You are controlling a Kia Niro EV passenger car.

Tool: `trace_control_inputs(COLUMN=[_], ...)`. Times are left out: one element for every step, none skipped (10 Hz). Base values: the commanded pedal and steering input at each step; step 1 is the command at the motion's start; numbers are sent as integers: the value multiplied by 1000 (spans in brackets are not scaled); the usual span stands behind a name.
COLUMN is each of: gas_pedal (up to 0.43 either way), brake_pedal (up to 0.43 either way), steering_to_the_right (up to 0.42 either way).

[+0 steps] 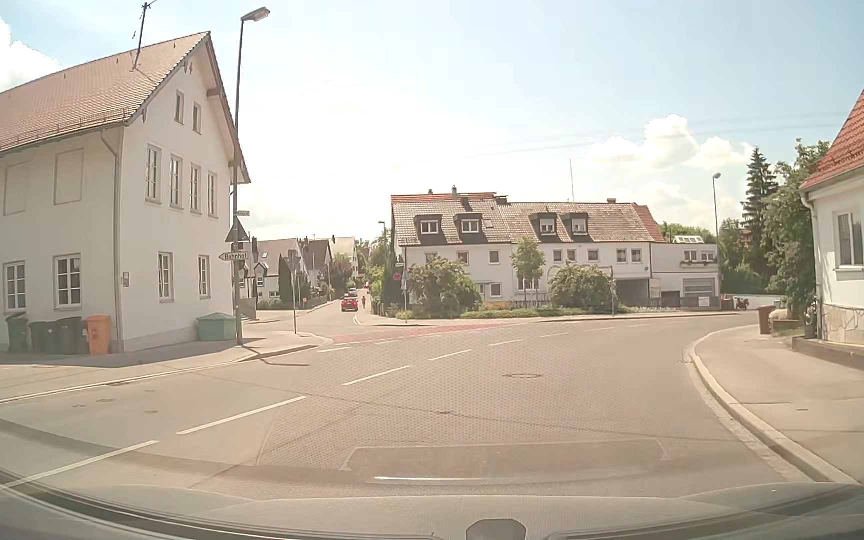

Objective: Follow the waypoints while adhering to traffic rules and regulations

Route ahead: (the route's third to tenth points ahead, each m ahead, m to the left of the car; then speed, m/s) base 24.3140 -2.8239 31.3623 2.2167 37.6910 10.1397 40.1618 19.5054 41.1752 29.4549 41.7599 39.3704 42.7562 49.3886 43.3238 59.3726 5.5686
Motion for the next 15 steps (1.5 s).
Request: trace_control_inputs(gas_pedal=[8, 8, 8, 8, 8, 8, 8, 8, 8, 0, 0, 0, 0, 0, 0], brake_pedal=[0, 0, 0, 0, 0, 0, 0, 0, 0, 0, 0, 0, 0, 0, 0], steering_to_the_right=[13, 21, 29, 40, 53, 65, 81, 94, 94, 92, 87, 85, 83, 79, 79])
